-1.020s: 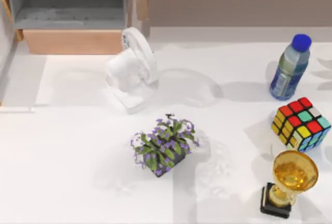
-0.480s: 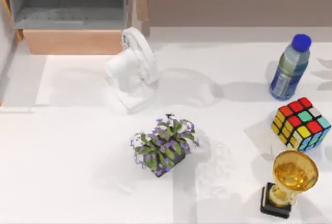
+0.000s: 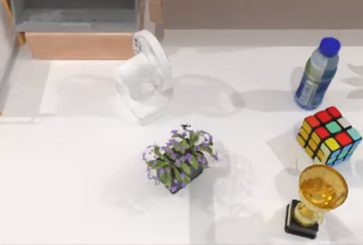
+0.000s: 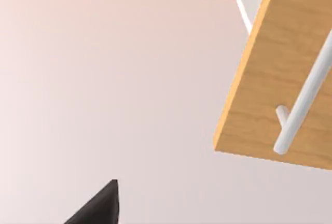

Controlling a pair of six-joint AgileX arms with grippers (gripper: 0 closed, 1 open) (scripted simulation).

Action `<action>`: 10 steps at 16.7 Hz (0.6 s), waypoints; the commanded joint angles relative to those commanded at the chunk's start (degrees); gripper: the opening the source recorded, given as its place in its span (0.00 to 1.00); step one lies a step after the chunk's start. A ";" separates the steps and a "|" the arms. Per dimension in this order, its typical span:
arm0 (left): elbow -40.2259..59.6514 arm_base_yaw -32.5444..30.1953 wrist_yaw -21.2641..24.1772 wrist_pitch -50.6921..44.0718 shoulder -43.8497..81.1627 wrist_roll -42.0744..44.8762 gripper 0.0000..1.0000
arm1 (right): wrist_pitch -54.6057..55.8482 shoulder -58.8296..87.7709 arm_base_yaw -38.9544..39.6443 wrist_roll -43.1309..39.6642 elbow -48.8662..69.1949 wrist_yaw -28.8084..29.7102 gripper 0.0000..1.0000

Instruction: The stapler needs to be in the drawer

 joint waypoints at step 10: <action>-10.48 -8.55 2.79 7.25 -3.91 10.67 1.00 | 0.00 0.00 0.00 0.00 0.00 0.00 1.00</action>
